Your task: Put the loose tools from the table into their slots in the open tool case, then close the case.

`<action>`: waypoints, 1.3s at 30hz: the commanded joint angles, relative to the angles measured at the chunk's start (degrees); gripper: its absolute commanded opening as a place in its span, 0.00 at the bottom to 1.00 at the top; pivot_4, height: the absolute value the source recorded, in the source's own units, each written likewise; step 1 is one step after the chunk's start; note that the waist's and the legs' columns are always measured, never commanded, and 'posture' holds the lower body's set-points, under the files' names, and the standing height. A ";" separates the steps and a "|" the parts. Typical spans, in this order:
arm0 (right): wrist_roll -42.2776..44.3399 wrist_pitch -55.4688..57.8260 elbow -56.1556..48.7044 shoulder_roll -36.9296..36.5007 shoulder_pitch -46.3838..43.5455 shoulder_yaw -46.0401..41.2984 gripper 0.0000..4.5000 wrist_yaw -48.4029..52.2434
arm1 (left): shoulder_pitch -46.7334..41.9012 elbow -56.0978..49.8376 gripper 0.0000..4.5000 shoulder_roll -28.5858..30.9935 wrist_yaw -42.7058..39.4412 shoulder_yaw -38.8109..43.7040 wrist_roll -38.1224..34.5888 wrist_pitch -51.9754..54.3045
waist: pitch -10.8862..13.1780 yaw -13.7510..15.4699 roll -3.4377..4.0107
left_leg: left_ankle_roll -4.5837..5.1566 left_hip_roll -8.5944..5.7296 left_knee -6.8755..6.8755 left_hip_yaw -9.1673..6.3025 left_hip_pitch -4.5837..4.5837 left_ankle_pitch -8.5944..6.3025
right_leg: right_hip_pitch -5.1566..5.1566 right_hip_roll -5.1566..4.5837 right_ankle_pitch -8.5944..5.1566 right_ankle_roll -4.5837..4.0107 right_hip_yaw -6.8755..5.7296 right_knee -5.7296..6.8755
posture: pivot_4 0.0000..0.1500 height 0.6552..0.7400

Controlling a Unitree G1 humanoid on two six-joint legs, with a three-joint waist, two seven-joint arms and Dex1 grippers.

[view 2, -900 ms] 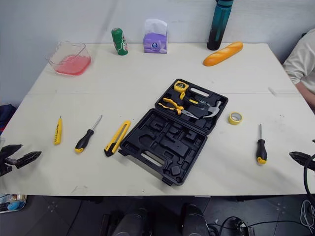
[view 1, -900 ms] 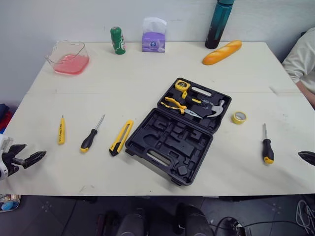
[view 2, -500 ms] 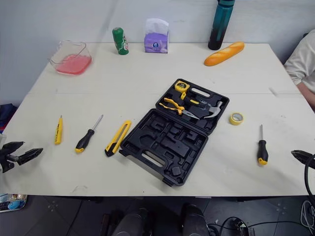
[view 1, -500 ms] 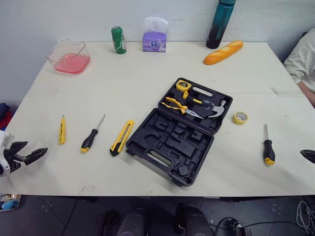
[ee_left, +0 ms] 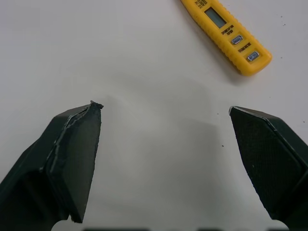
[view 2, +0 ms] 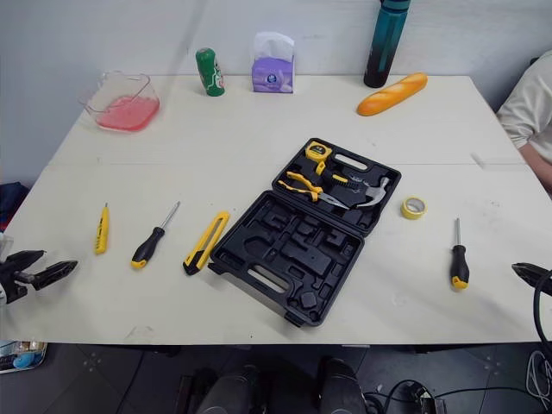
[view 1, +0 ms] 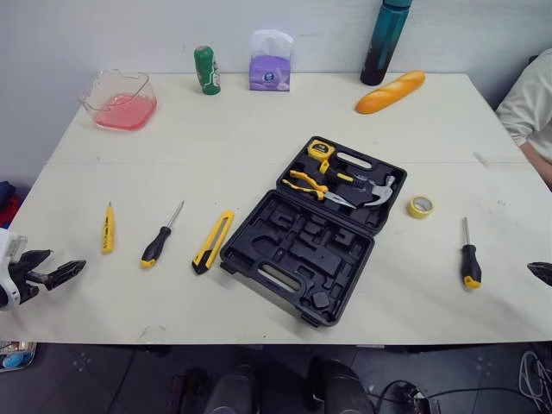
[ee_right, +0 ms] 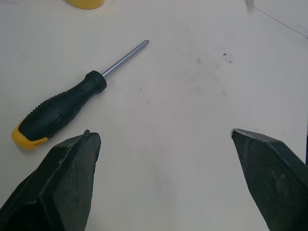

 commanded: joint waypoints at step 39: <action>2.76 26.16 -34.01 19.13 -21.18 35.65 0.02 -26.35 | -68.05 45.45 0.01 -38.83 3.03 -39.50 21.36 -21.91 | 0.14 0.19 -0.54 | 0.54 0.02 0.50 0.25 -0.99 0.39 | -0.78 0.88 0.18 0.25 -0.15 0.10 | 1.00 0.90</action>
